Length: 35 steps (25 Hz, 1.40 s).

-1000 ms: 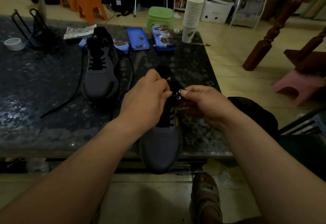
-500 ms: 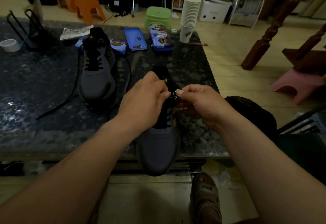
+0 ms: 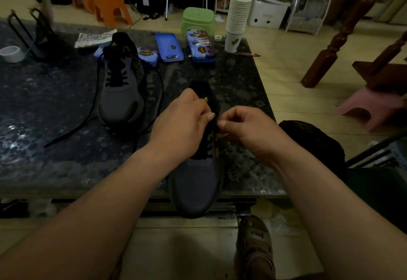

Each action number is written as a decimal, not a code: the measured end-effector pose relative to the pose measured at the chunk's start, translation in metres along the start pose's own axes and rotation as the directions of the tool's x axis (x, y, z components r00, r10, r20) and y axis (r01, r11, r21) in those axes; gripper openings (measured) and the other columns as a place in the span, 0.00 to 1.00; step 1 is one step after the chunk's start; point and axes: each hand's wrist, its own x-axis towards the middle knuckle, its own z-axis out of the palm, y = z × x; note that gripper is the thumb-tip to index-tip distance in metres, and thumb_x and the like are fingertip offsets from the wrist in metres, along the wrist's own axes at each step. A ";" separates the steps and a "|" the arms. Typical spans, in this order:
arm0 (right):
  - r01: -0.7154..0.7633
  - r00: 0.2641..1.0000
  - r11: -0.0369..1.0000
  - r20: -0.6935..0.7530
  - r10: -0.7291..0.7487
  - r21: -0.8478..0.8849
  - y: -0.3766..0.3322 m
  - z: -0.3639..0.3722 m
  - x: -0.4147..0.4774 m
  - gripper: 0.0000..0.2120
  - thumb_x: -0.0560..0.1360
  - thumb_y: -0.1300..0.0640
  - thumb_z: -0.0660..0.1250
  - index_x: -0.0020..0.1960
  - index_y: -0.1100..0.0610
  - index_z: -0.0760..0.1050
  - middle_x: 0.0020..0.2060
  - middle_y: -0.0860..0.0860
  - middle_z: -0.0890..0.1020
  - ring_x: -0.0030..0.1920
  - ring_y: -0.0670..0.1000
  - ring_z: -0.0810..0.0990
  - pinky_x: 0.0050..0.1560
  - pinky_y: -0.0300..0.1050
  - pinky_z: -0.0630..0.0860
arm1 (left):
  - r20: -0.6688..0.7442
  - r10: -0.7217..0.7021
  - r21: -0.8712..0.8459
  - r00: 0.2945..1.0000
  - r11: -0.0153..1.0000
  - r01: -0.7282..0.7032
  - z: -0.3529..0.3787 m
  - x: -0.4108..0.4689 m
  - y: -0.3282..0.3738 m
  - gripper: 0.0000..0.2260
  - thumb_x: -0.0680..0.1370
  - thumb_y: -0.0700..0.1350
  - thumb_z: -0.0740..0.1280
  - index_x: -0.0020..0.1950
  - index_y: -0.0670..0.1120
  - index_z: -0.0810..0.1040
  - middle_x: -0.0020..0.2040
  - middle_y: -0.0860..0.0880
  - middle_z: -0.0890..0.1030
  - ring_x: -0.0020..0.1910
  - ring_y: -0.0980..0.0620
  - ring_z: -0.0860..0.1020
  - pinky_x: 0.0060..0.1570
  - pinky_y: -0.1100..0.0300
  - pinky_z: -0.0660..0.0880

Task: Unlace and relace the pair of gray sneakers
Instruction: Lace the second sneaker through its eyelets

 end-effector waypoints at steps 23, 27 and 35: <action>-0.087 0.946 0.933 -0.265 0.187 0.349 -0.001 -0.029 -0.028 0.11 0.78 0.56 0.65 0.36 0.55 0.77 0.35 0.52 0.79 0.36 0.50 0.74 0.36 0.45 0.69 | 0.185 -0.047 -0.110 0.982 0.992 0.069 -0.022 -0.004 -0.009 0.10 0.78 0.53 0.74 0.47 0.48 0.77 0.59 0.53 0.71 0.56 0.53 0.74 0.58 0.57 0.72; 0.006 0.976 0.722 -0.162 0.148 0.691 -0.009 -0.037 -0.036 0.23 0.79 0.61 0.58 0.25 0.55 0.74 0.44 0.56 0.87 0.44 0.51 0.81 0.50 0.46 0.75 | 0.117 -0.076 -0.154 0.990 0.984 0.094 -0.016 -0.007 -0.003 0.11 0.78 0.52 0.74 0.52 0.50 0.75 0.56 0.52 0.70 0.52 0.51 0.74 0.53 0.54 0.73; 0.027 1.000 0.810 -0.007 -0.028 0.585 -0.016 -0.021 -0.040 0.16 0.81 0.59 0.59 0.35 0.58 0.70 0.34 0.56 0.79 0.41 0.56 0.81 0.54 0.58 0.74 | 0.108 0.195 0.214 0.975 0.953 -0.214 -0.001 -0.023 0.045 0.08 0.82 0.55 0.64 0.54 0.53 0.78 0.46 0.53 0.78 0.51 0.47 0.78 0.46 0.52 0.65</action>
